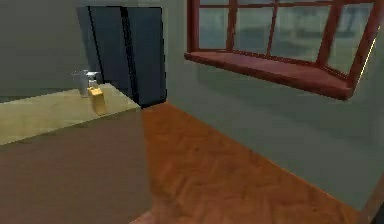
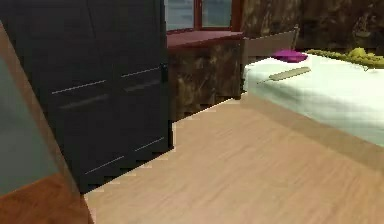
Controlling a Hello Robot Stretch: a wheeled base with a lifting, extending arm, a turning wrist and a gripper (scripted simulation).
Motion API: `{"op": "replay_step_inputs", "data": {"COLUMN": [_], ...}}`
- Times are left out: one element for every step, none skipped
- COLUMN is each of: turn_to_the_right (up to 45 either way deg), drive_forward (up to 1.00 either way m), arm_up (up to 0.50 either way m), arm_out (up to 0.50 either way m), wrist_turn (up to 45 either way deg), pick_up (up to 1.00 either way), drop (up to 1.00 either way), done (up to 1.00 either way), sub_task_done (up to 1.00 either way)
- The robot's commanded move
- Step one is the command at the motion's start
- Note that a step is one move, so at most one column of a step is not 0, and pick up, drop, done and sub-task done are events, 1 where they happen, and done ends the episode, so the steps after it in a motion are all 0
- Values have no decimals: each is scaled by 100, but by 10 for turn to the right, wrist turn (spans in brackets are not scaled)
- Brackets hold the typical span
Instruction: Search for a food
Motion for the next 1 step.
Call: {"op": "replay_step_inputs", "data": {"turn_to_the_right": [450], "drive_forward": [0], "arm_up": [0], "arm_out": [0], "wrist_turn": [0], "pick_up": [0], "drop": [0], "done": [0], "sub_task_done": [0]}}
